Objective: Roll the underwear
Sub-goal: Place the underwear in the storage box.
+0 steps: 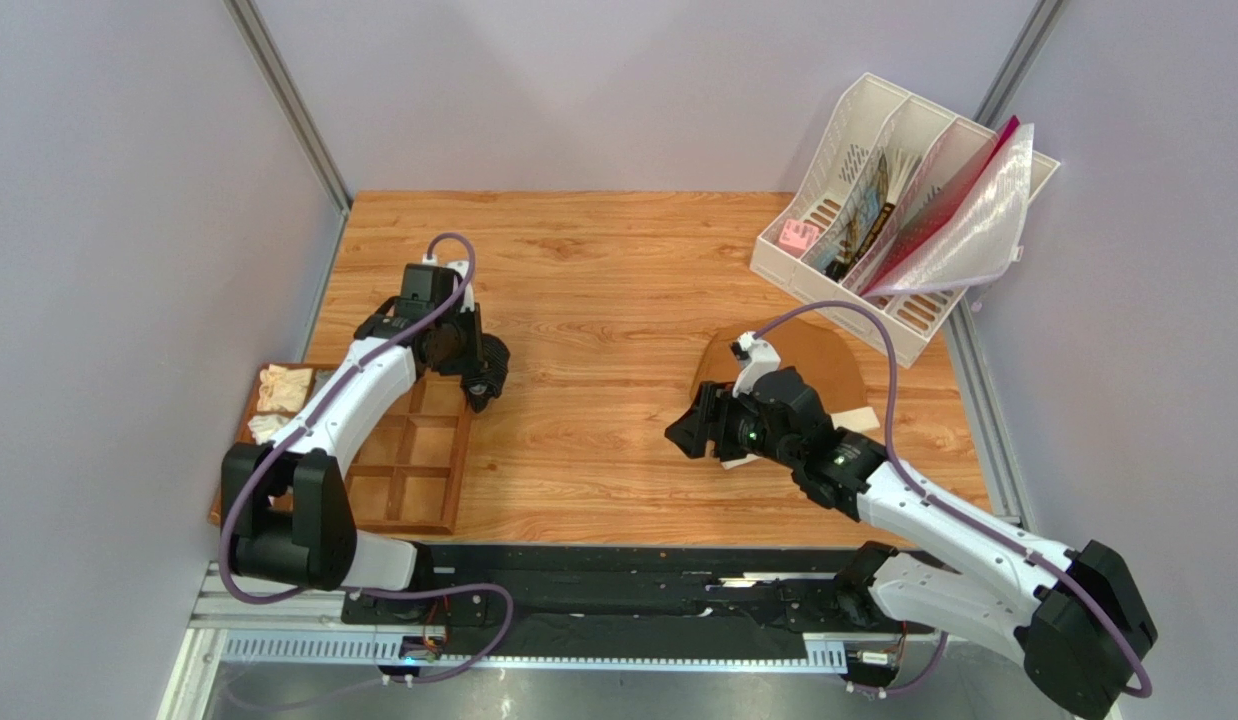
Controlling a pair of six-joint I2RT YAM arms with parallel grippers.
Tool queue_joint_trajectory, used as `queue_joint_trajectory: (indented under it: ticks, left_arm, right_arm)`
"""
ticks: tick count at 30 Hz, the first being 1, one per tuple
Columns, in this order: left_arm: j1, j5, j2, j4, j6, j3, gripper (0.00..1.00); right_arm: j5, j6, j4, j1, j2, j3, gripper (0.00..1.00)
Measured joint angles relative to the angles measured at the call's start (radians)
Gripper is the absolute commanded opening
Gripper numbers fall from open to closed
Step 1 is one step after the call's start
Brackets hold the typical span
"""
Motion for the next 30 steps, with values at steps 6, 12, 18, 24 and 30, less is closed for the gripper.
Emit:
queue_joint_trajectory:
  ticks: [6, 12, 18, 24, 30]
  left_arm:
    - [0.021, -0.034, 0.025, -0.033, 0.045, 0.018, 0.17]
    - [0.038, -0.062, 0.025, -0.059, 0.066, 0.018, 0.15]
    - [0.053, -0.096, 0.025, -0.067, 0.066, 0.018, 0.15]
    - [0.053, -0.145, 0.047, -0.063, 0.061, 0.018, 0.15]
    - [0.053, -0.151, 0.045, -0.057, 0.040, 0.016, 0.16]
  right_arm:
    - [0.000, -0.011, -0.004, -0.007, -0.032, -0.011, 0.66]
    - [0.000, -0.016, -0.008, -0.011, -0.061, -0.015, 0.66]
    - [-0.001, -0.016, -0.020, -0.011, -0.078, -0.026, 0.66]
    - [-0.001, -0.016, -0.031, -0.011, -0.096, -0.026, 0.66]
    - [0.000, -0.015, -0.033, -0.011, -0.105, -0.026, 0.66]
